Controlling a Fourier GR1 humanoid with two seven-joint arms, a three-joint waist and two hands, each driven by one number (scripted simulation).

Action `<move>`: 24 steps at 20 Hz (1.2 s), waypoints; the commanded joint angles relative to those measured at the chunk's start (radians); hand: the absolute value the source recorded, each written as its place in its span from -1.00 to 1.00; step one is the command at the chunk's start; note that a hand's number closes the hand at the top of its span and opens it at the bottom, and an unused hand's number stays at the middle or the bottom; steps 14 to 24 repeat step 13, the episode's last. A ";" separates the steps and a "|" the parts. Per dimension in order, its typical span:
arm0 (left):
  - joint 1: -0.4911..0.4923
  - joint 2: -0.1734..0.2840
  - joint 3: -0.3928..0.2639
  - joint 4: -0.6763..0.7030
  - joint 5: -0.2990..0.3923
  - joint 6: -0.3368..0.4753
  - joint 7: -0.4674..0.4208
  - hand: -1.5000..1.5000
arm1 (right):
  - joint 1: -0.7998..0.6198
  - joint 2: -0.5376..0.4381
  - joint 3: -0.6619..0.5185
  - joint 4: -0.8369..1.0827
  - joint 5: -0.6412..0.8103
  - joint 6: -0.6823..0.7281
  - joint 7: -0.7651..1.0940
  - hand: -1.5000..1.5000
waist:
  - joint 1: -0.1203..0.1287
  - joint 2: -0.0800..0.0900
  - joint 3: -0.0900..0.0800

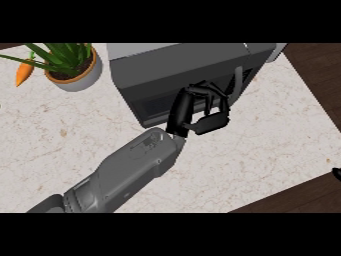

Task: Pick up the milk, place it into the microwave and close the microwave

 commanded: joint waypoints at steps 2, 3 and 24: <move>-0.042 0.001 0.047 0.108 0.033 0.007 -0.010 1.00 | -0.002 -0.013 -0.001 -0.013 -0.014 0.005 0.010 -1.00 | -0.010 0.018 -0.001; -0.051 0.001 0.053 0.103 0.040 0.004 -0.013 1.00 | 0.009 -0.015 0.004 -0.018 -0.024 0.012 0.014 -1.00 | -0.022 0.017 -0.001; -0.057 0.001 0.035 0.112 0.073 0.015 -0.055 1.00 | -0.012 -0.029 0.014 -0.043 -0.041 0.007 0.033 -1.00 | -0.018 0.024 -0.001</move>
